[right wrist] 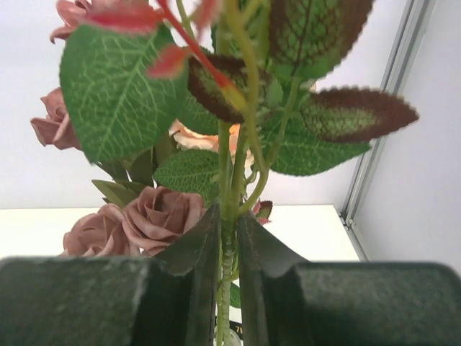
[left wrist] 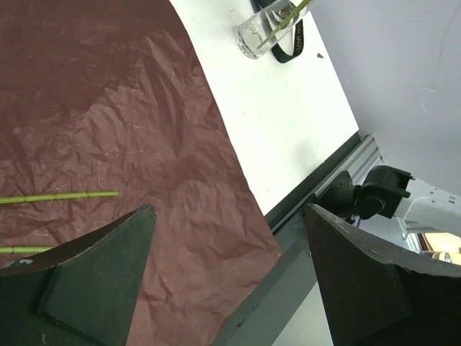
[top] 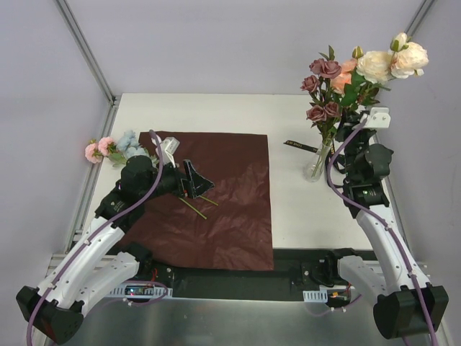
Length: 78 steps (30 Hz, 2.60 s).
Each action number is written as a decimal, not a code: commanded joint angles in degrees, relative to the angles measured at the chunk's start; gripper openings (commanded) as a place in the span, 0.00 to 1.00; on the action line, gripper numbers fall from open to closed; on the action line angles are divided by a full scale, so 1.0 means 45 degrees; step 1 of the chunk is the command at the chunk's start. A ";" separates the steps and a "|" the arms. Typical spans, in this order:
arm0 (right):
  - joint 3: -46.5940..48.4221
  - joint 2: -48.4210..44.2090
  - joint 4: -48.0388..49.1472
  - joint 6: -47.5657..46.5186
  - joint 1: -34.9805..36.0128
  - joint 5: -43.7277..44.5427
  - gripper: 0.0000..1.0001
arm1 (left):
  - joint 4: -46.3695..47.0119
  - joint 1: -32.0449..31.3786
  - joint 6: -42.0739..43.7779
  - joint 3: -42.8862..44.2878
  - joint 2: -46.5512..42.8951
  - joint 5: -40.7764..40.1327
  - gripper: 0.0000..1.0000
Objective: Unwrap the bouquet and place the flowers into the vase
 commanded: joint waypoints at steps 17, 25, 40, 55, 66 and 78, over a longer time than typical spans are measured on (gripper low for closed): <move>0.0083 -0.1179 -0.3215 0.1541 -0.0065 0.1311 0.66 | 0.0150 -0.0029 -0.0235 -0.0114 -0.0021 -0.0490 0.88; 0.2661 -0.1611 -0.9406 0.3163 -0.0104 0.1782 0.95 | 0.0189 -0.0010 0.0019 0.0393 0.0933 -0.0920 0.90; 0.2294 -0.3053 -1.4819 0.4764 -0.0065 -0.1206 0.96 | -0.3460 0.3715 -0.2169 0.2246 0.3864 -0.3789 0.88; -0.0094 -0.5419 -1.6205 0.4689 -0.0045 -0.6169 0.97 | -0.5554 0.5420 -0.4570 0.4045 0.9215 -0.4554 0.74; 0.0026 -0.5518 -1.6305 0.4297 -0.0046 -0.6832 0.97 | -0.5475 0.5244 -0.5840 0.4455 1.0877 -0.4729 0.52; -0.0033 -0.5752 -1.6344 0.4375 -0.0026 -0.6715 0.97 | -0.5456 0.4912 -0.6895 0.4925 1.2596 -0.5041 0.41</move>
